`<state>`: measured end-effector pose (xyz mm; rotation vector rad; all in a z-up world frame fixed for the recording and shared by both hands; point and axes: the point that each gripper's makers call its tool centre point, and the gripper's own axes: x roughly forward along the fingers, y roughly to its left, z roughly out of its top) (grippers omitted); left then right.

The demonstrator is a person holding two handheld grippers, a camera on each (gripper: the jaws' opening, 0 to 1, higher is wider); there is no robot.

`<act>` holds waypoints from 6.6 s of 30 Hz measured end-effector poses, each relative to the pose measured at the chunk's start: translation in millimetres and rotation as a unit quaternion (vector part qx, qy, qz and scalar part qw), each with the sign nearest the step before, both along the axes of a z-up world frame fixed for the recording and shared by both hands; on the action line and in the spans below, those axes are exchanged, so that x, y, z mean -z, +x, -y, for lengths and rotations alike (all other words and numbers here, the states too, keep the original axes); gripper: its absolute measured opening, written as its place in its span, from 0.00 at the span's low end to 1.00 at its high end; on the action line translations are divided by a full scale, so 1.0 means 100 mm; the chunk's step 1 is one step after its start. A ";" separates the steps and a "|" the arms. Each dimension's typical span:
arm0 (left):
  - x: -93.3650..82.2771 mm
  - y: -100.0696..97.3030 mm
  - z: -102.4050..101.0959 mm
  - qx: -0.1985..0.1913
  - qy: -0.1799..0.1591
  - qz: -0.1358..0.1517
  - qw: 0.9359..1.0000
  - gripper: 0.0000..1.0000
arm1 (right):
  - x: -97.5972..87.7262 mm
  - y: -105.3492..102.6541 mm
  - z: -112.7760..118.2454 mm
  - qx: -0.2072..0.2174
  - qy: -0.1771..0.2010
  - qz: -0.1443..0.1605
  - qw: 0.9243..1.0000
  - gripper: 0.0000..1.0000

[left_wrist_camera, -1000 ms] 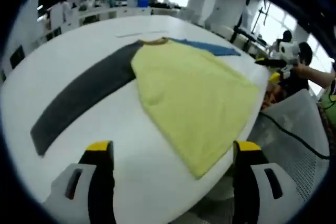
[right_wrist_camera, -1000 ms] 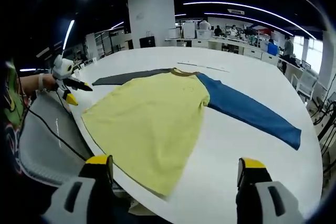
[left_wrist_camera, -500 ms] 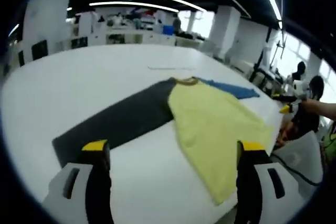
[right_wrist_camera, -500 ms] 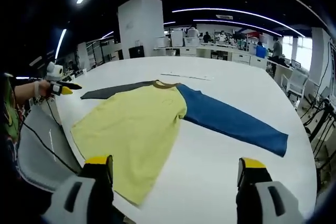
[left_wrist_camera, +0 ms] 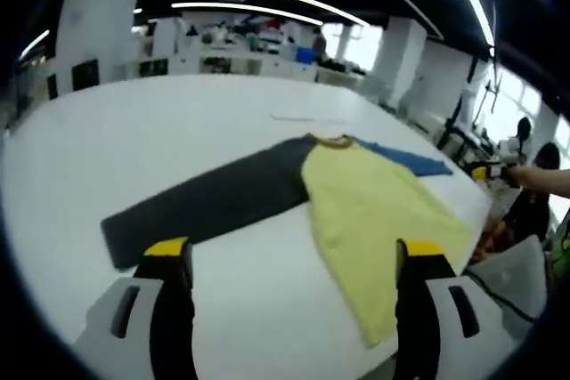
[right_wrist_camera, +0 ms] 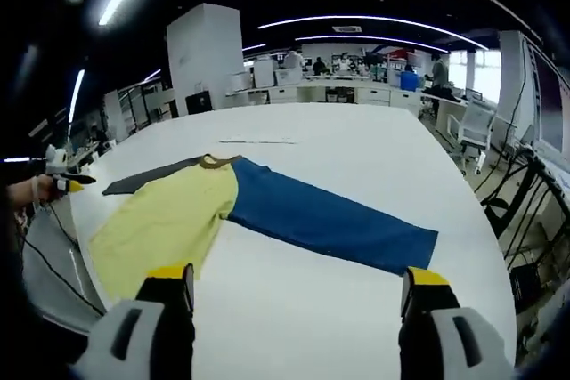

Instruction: Fold the garment on the visible template until the final outline fits inside the template.

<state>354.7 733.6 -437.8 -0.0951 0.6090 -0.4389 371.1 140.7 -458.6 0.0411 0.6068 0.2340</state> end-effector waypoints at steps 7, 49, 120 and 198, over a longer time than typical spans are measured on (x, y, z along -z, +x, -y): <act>-0.04 -0.03 -0.09 -0.021 0.007 0.001 1.000 0.87 | -0.03 0.23 0.34 0.108 0.051 0.022 0.993 0.84; 0.08 -0.08 -0.31 -0.091 0.014 0.014 0.996 0.67 | 0.53 0.43 0.87 0.242 0.061 -0.035 0.968 0.00; -0.02 -0.01 -0.25 -0.099 -0.054 0.064 0.992 0.54 | -0.92 1.57 -3.85 -0.237 0.218 0.050 0.945 0.00; 0.11 -0.04 -0.23 -0.088 -0.043 0.039 0.994 0.54 | 0.21 1.57 -3.45 -0.261 0.131 -0.029 0.956 0.77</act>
